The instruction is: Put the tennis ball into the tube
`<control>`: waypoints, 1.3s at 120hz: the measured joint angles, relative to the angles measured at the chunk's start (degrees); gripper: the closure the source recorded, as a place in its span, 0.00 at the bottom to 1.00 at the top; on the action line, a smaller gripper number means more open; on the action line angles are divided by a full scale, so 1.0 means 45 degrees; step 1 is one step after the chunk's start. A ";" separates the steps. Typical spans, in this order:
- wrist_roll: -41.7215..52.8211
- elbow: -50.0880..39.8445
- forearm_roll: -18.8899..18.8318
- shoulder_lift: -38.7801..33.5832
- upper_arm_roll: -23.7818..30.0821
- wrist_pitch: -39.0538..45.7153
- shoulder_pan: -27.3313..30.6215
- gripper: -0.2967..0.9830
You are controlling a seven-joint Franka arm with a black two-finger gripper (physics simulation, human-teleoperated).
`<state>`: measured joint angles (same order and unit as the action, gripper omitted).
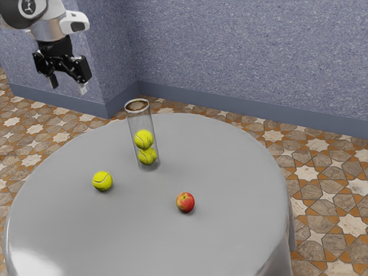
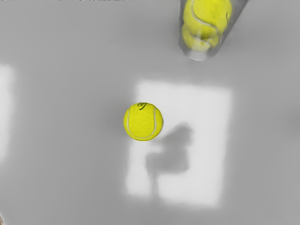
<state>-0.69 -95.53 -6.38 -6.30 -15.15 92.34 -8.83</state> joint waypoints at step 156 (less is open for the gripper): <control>0.1165 -0.4304 0.4083 0.6174 -0.0129 0.8406 0.1918 0.23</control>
<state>4.55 -114.90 12.00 21.48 -15.73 130.16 -0.20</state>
